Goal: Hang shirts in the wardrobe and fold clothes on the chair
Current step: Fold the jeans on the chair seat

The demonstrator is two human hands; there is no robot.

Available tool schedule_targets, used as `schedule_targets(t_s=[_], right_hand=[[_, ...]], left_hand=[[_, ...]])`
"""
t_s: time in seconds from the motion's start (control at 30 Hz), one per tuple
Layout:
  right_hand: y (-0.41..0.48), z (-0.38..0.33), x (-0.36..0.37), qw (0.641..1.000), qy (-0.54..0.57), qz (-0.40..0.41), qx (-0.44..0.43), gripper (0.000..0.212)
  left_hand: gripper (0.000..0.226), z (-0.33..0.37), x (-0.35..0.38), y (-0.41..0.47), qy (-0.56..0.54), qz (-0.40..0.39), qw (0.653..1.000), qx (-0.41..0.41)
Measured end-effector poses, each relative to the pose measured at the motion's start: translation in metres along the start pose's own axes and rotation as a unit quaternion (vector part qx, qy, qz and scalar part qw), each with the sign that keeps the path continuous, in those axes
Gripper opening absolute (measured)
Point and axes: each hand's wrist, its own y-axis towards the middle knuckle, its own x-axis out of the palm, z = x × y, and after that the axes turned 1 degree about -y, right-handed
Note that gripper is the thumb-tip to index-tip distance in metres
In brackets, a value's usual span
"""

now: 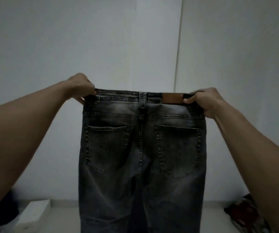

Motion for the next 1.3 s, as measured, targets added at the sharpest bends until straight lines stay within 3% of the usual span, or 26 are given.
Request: schedule_targets(t_s=[0.17,0.33,0.53,0.7,0.83,0.9,0.93,0.97,1.0,1.07,1.1,1.17,1.23,1.3], right_hand=[[-0.005,-0.002,0.025,0.998,-0.050,0.042,0.025,0.036],[-0.023,-0.007,0.062,0.998,-0.039,0.025,-0.033,0.041],[-0.044,0.002,0.086,0.981,0.182,-0.064,0.011,0.031],[-0.049,0.017,0.069,0.945,0.281,-0.167,-0.010,0.030],[-0.042,0.018,0.060,0.963,0.251,-0.087,-0.040,0.022],[-0.041,0.018,0.058,0.966,0.251,-0.043,-0.043,0.017],[-0.039,0.018,0.056,0.965,0.256,-0.033,-0.045,0.015],[-0.037,0.017,0.054,0.964,0.260,-0.026,-0.047,0.014],[-0.036,0.015,0.051,0.963,0.264,-0.020,-0.045,0.015],[-0.031,0.011,0.042,0.961,0.275,-0.014,-0.035,0.026],[-0.032,0.008,0.039,0.960,0.278,-0.024,-0.029,0.032],[-0.029,0.006,0.035,0.960,0.273,-0.053,-0.028,0.044],[-0.027,0.006,0.031,0.959,0.269,-0.069,-0.049,0.044],[-0.032,0.009,0.026,0.949,0.277,-0.134,-0.075,0.042]], left_hand=[[0.012,0.024,0.033,-0.007,-0.099,-0.031,0.993,-0.053],[0.003,0.068,0.076,-0.020,-0.267,-0.109,0.957,-0.044],[0.013,0.109,0.120,-0.029,-0.337,-0.160,0.927,-0.035],[0.045,0.116,0.117,-0.035,-0.464,-0.190,0.862,-0.070],[0.039,0.108,0.114,-0.042,-0.431,-0.226,0.873,-0.024],[0.033,0.093,0.122,-0.037,-0.371,-0.134,0.918,0.039],[0.038,0.083,0.125,-0.033,-0.318,-0.051,0.944,0.065],[0.055,0.070,0.128,-0.029,-0.273,0.017,0.958,0.084],[0.081,0.059,0.129,-0.027,-0.256,0.036,0.963,0.073],[0.126,0.041,0.125,-0.024,-0.273,-0.058,0.960,0.004],[0.132,0.035,0.122,-0.023,-0.281,-0.137,0.950,-0.017],[0.101,0.034,0.120,-0.024,-0.299,-0.248,0.922,0.003],[0.053,0.046,0.124,-0.024,-0.380,-0.214,0.899,0.035],[0.038,0.061,0.126,-0.026,-0.443,-0.168,0.880,0.035]])
